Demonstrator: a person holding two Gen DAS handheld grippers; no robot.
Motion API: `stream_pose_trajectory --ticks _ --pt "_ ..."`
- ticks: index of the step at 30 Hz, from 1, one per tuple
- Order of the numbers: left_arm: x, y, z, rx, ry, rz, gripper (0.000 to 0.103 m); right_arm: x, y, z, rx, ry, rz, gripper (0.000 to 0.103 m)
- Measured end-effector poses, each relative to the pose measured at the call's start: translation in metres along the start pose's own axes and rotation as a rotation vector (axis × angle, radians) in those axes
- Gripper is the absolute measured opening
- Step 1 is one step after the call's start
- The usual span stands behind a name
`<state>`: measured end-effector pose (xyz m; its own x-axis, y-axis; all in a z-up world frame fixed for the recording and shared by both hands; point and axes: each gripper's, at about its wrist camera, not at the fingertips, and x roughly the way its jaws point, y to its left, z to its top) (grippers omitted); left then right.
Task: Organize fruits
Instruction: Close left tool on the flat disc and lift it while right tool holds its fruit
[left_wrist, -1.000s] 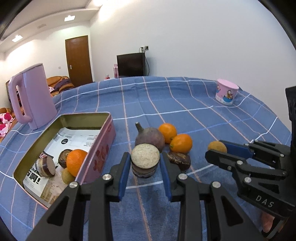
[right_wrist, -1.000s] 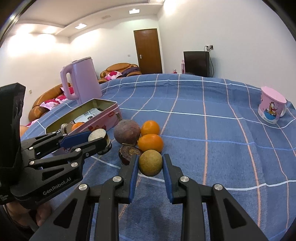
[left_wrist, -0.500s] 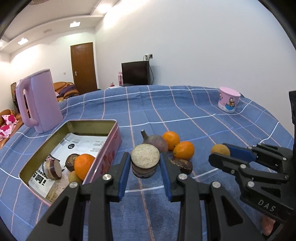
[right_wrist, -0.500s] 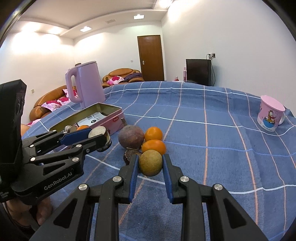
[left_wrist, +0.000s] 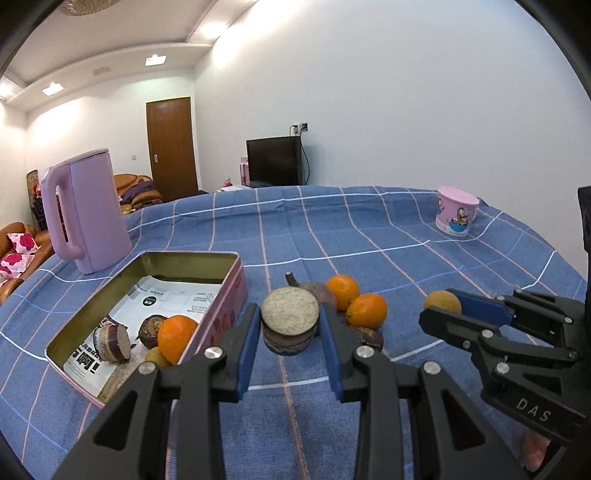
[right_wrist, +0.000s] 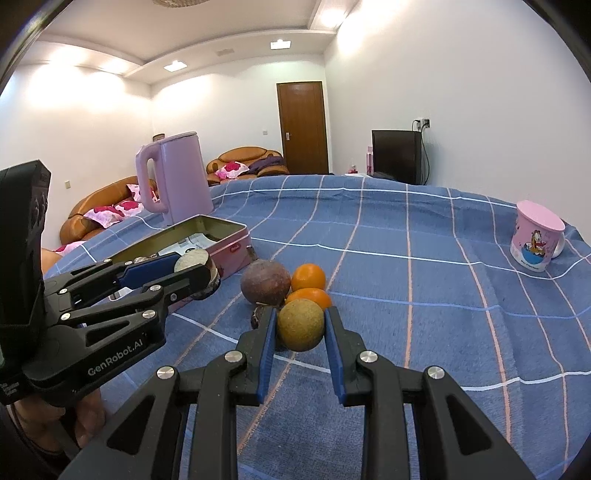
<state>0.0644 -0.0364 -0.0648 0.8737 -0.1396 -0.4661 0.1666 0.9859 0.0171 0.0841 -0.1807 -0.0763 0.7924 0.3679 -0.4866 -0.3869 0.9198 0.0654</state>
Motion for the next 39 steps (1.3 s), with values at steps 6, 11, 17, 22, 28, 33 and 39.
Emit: stream_pose_trajectory --ticks 6,11,17,22,28,33,39 --pt "-0.003 0.001 0.0 -0.006 -0.019 0.0 0.034 -0.003 0.001 0.0 -0.007 -0.016 -0.002 0.028" --pt "-0.007 0.001 0.0 -0.01 -0.038 0.001 0.034 -0.006 0.002 0.0 -0.011 -0.031 -0.004 0.028" --pt "-0.01 0.002 0.0 -0.013 -0.058 0.004 0.034 -0.01 0.003 -0.001 -0.015 -0.046 -0.004 0.028" --pt "-0.012 0.003 0.0 -0.016 -0.072 0.005 0.034 -0.012 0.004 -0.002 -0.021 -0.057 -0.006 0.028" --pt "-0.015 0.003 -0.001 -0.013 -0.09 0.008 0.034 -0.015 0.004 -0.003 -0.025 -0.074 -0.007 0.028" --pt "-0.017 0.002 -0.001 -0.013 -0.1 0.009 0.034 -0.017 0.005 -0.003 -0.028 -0.085 -0.007 0.028" --pt "-0.021 0.003 -0.002 -0.016 -0.126 0.009 0.034 -0.02 0.006 -0.003 -0.032 -0.1 -0.007 0.028"
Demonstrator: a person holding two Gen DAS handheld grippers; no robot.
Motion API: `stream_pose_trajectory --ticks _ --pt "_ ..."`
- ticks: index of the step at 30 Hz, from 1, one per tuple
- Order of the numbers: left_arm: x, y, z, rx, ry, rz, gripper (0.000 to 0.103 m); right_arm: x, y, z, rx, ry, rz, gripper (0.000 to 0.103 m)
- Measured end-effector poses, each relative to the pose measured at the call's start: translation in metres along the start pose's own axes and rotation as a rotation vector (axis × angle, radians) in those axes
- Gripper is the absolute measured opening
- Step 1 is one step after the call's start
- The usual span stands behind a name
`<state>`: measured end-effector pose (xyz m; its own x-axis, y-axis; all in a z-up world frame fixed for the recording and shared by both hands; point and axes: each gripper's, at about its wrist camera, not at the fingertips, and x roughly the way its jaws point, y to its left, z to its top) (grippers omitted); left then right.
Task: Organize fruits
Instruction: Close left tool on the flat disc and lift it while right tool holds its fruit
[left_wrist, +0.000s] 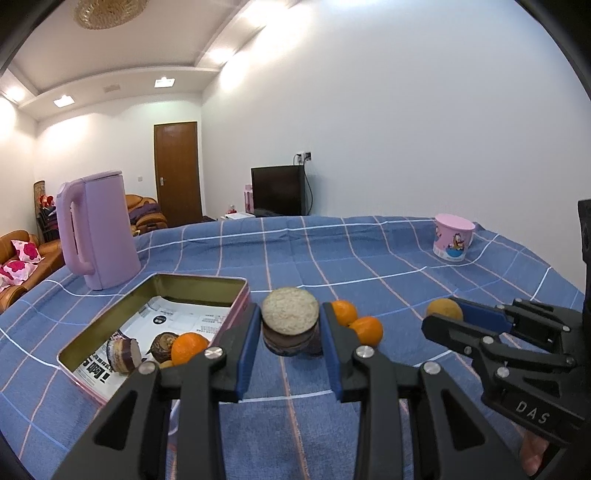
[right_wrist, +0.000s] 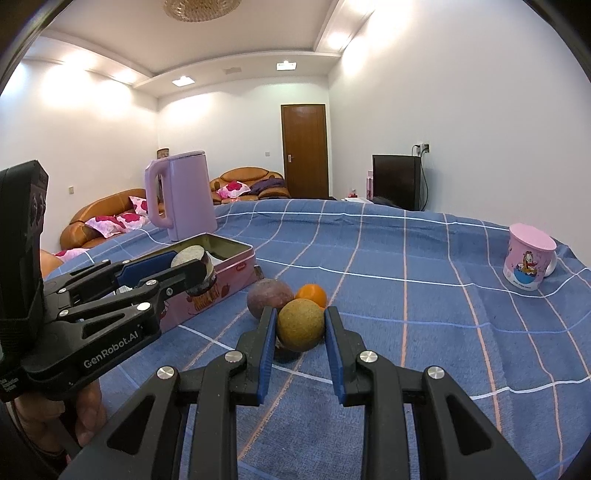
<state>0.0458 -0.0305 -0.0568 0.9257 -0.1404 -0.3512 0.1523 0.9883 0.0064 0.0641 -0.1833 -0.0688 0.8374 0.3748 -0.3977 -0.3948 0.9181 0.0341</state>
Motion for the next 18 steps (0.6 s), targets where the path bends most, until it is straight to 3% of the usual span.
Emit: stream_pose_trajectory --ticks 18 --pt "-0.01 -0.0031 -0.0012 0.008 -0.059 0.007 0.034 -0.0075 0.0011 -0.0008 -0.007 -0.046 0.004 0.028"
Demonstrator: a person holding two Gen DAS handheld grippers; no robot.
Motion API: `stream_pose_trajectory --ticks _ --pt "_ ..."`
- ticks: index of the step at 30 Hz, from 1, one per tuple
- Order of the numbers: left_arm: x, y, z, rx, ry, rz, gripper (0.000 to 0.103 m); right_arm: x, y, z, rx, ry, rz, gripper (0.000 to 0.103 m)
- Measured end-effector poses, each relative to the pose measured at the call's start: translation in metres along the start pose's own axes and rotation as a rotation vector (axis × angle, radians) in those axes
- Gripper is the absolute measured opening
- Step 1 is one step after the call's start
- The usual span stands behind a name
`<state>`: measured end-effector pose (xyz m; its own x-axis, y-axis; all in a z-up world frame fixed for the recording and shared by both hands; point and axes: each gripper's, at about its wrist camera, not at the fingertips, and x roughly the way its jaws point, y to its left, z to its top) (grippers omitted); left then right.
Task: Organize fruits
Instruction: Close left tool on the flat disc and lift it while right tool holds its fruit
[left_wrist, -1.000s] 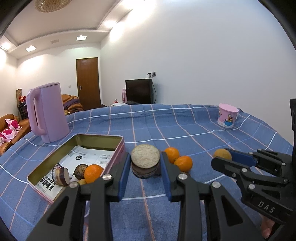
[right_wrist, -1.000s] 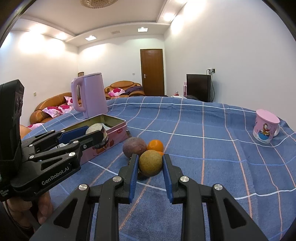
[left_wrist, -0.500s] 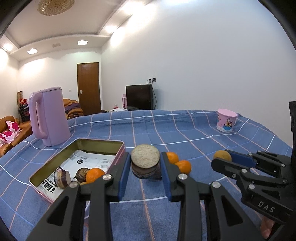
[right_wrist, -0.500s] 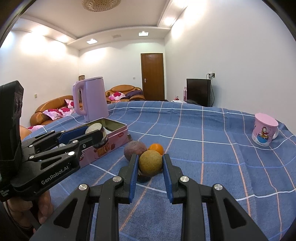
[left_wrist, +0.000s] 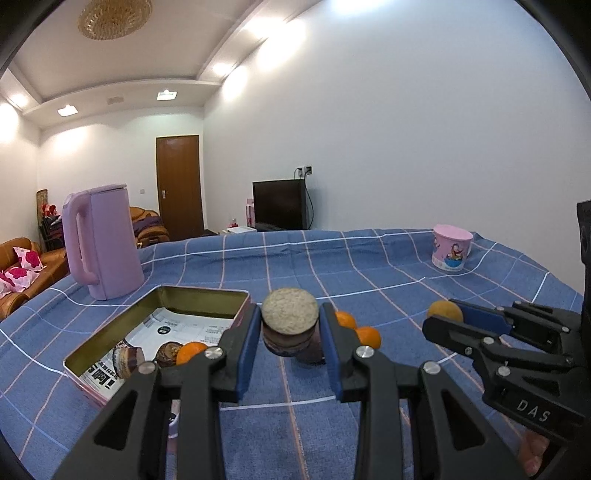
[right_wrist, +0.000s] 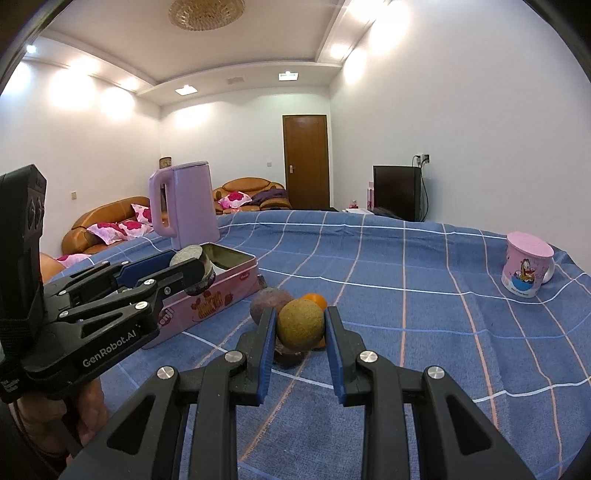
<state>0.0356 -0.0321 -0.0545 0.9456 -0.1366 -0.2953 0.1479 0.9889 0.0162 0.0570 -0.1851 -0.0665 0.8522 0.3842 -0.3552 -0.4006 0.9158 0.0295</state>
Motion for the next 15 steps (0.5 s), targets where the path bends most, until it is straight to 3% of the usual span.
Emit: stream_pose_trajectory --ticks 15 --pt "-0.0065 0.0002 0.0006 -0.002 -0.031 0.005 0.034 -0.0047 0.0036 -0.0031 -0.014 -0.027 0.007 0.028"
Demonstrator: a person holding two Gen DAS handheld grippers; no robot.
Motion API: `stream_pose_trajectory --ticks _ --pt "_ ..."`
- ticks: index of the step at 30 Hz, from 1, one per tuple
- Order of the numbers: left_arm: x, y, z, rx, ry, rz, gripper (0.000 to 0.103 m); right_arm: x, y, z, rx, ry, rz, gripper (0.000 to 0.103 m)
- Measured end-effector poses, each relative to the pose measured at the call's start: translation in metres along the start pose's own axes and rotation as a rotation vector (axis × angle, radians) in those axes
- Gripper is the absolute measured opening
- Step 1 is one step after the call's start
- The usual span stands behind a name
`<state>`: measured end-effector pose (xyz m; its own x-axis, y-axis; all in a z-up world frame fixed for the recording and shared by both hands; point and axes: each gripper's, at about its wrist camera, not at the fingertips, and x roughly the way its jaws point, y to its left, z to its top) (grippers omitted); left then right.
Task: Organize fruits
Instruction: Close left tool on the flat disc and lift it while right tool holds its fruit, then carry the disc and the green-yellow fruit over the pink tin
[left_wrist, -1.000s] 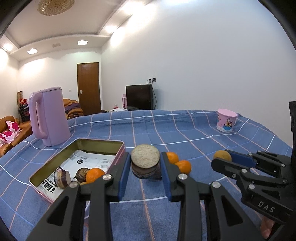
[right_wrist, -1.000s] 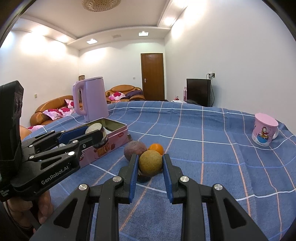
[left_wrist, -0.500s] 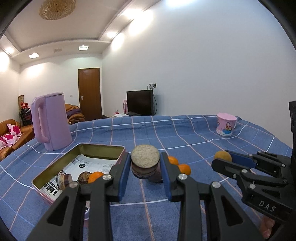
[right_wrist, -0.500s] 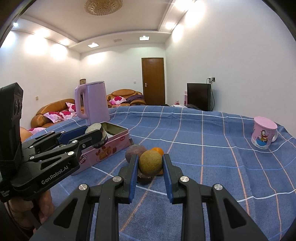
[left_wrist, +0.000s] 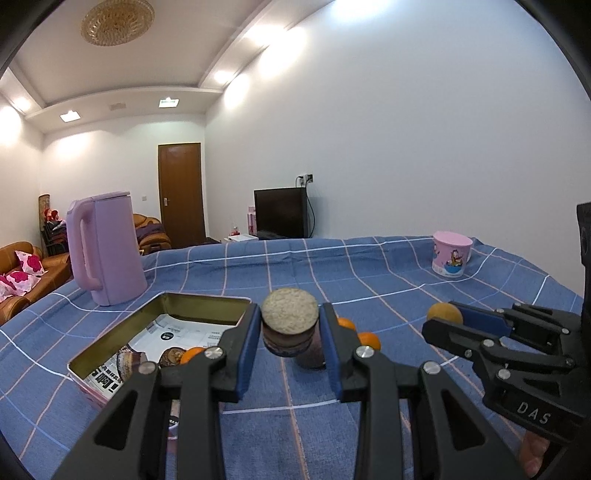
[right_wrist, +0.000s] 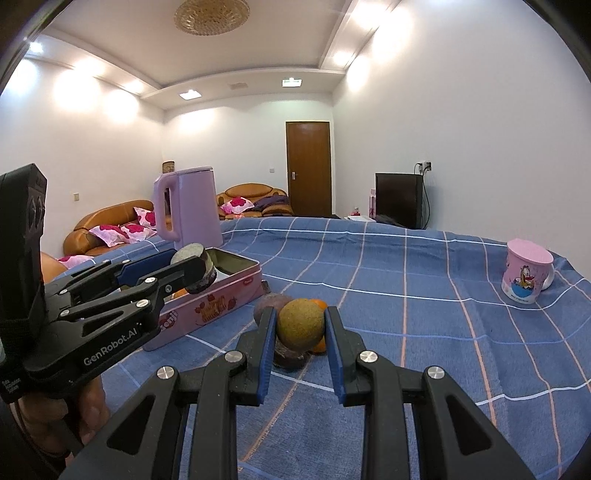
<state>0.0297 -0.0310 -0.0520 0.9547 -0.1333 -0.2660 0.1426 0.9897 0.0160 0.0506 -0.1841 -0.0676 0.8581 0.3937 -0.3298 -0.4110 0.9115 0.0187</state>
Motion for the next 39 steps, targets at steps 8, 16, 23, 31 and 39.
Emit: stream_pose_trajectory --ticks 8,16,23,31,39 --pt "0.0 0.001 0.001 -0.004 0.001 -0.002 0.034 0.0 0.001 0.0 -0.001 0.0 0.0 0.028" --pt "0.0 0.005 0.004 -0.022 0.015 -0.017 0.034 0.004 0.005 0.002 -0.019 0.022 -0.013 0.028" --pt "-0.004 0.014 0.008 -0.037 0.025 -0.009 0.034 0.01 0.011 0.011 -0.023 0.039 0.007 0.028" --pt "0.0 0.039 0.01 -0.051 0.064 0.048 0.034 0.025 0.025 0.023 -0.039 0.062 0.059 0.028" --pt "0.003 0.075 0.016 -0.068 0.075 0.117 0.034 0.053 0.046 0.039 -0.069 0.075 0.117 0.028"
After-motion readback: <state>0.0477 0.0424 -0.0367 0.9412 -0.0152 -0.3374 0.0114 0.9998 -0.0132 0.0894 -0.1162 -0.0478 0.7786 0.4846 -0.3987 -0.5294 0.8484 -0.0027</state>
